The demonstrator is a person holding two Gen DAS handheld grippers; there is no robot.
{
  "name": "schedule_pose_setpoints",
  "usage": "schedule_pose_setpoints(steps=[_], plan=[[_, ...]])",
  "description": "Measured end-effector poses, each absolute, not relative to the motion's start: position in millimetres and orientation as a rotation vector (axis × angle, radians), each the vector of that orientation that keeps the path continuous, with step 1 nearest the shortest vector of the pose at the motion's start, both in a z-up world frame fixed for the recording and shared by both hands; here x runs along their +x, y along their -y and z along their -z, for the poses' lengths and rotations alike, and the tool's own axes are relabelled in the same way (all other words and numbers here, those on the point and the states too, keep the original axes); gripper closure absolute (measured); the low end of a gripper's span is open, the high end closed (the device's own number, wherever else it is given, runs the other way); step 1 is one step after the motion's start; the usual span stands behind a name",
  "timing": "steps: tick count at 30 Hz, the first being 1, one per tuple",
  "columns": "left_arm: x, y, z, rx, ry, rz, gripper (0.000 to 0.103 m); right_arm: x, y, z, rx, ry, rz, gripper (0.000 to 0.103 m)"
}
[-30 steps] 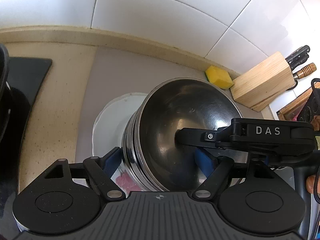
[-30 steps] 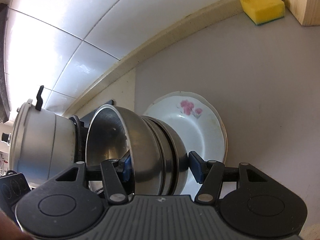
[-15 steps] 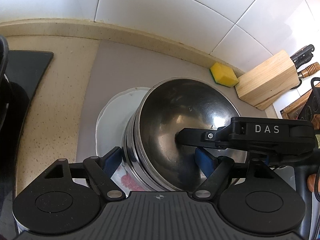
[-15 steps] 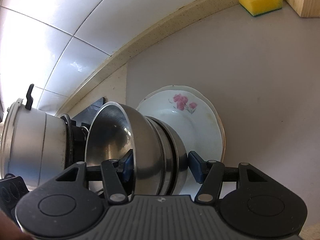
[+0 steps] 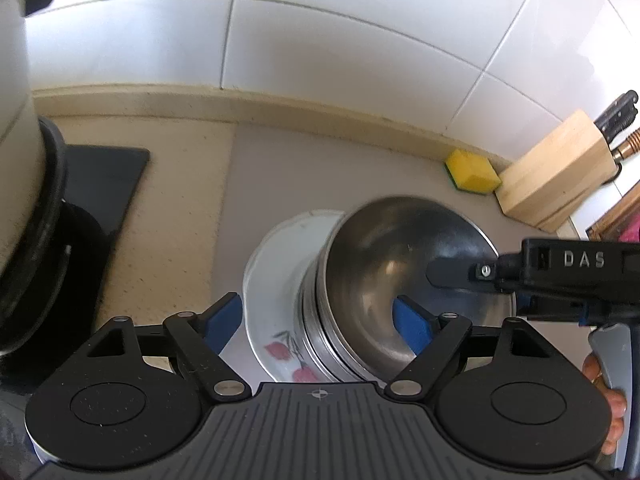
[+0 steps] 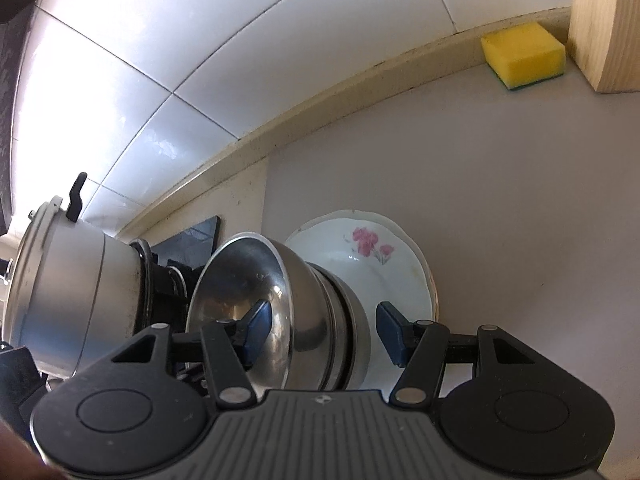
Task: Organize plates and bowls
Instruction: 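Lift the bowl stack with both tools and carry it toward the flowered plates, then lower the bowl stack onto the plates and open both tools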
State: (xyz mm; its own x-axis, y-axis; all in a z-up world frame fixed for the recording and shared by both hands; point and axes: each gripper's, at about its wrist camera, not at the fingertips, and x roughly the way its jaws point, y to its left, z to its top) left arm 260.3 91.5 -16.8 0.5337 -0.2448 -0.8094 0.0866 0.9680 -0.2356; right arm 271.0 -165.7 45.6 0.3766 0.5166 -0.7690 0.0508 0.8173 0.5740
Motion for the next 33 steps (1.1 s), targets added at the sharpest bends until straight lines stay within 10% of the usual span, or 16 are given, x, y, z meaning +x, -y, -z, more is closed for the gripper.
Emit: schedule_pose_setpoints(steps=[33], plan=[[239.9, -88.7, -9.7, -0.097, -0.874, 0.173, 0.021, 231.2, 160.0, -84.1, 0.480, -1.021, -0.291, 0.064]])
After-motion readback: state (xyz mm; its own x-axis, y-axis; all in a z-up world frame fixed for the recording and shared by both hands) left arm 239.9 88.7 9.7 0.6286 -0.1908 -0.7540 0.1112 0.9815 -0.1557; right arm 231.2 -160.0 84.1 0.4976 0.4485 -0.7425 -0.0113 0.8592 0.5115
